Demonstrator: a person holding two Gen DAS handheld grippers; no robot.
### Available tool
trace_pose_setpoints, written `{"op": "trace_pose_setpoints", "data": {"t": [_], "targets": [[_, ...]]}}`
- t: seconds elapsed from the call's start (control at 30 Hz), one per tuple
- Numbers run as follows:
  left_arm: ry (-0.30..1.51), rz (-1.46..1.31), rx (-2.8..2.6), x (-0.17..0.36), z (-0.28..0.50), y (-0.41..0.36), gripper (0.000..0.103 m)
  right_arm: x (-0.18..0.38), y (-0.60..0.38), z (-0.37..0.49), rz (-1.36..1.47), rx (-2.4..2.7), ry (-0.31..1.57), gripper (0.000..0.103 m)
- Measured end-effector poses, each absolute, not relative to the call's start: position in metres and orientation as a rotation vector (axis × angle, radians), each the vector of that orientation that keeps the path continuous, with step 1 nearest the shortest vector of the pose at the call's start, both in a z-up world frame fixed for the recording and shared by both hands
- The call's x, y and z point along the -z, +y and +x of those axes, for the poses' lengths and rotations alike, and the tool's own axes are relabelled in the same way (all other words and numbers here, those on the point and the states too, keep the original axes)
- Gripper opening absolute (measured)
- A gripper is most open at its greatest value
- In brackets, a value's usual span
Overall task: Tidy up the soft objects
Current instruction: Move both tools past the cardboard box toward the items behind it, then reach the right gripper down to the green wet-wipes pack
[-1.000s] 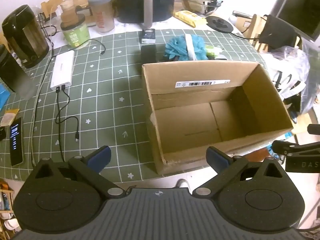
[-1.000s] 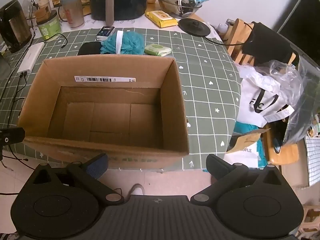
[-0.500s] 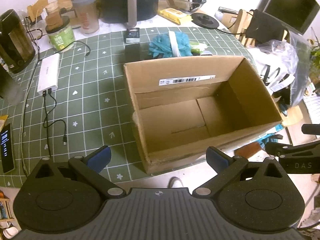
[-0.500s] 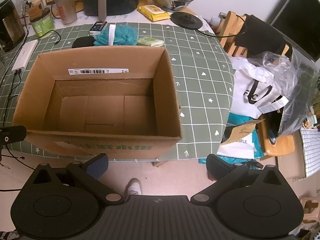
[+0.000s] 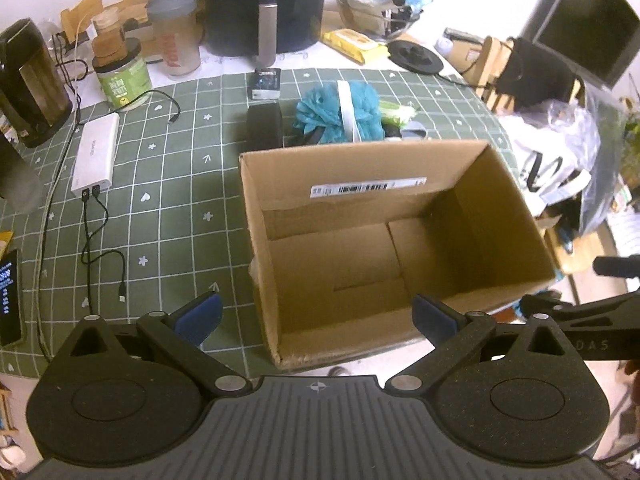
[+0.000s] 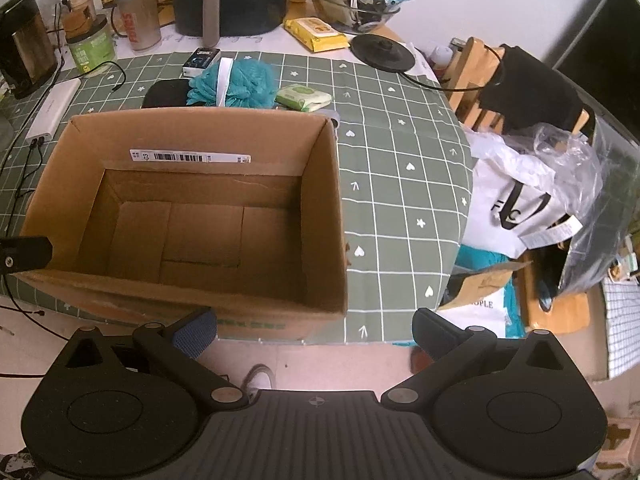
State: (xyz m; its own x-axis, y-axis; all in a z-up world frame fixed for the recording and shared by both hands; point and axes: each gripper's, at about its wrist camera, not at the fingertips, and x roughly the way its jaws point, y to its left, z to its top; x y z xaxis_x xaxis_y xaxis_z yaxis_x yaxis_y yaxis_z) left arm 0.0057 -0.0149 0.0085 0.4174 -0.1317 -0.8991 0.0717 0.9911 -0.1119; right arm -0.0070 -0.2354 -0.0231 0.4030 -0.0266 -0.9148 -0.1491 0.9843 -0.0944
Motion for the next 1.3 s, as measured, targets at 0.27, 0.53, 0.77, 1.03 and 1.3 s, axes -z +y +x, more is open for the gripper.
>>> {"op": "trace_pose_setpoints", "data": {"t": [0.27,0.53,0.77,1.03,1.3], "targets": [[1.113,-0.091,0.105,-0.013,0.015,-0.020,0.103,0.026,-0.245,0.013,-0.164,-0.116,1.149,0.103],[1.100,-0.133,0.077,-0.013,0.026,-0.018,0.103,0.025,-0.255,0.036,-0.181,-0.141,1.129,0.103],[1.046,-0.123,0.011,-0.020,0.036,-0.018,0.103,0.017,-0.257,0.056,-0.219,-0.170,1.077,0.103],[1.019,-0.133,-0.044,-0.016,0.034,-0.021,0.103,0.019,-0.276,0.072,-0.183,-0.224,1.053,0.103],[1.015,-0.126,-0.087,-0.014,0.034,-0.021,0.103,0.025,-0.303,0.082,-0.112,-0.239,1.019,0.103]]}}
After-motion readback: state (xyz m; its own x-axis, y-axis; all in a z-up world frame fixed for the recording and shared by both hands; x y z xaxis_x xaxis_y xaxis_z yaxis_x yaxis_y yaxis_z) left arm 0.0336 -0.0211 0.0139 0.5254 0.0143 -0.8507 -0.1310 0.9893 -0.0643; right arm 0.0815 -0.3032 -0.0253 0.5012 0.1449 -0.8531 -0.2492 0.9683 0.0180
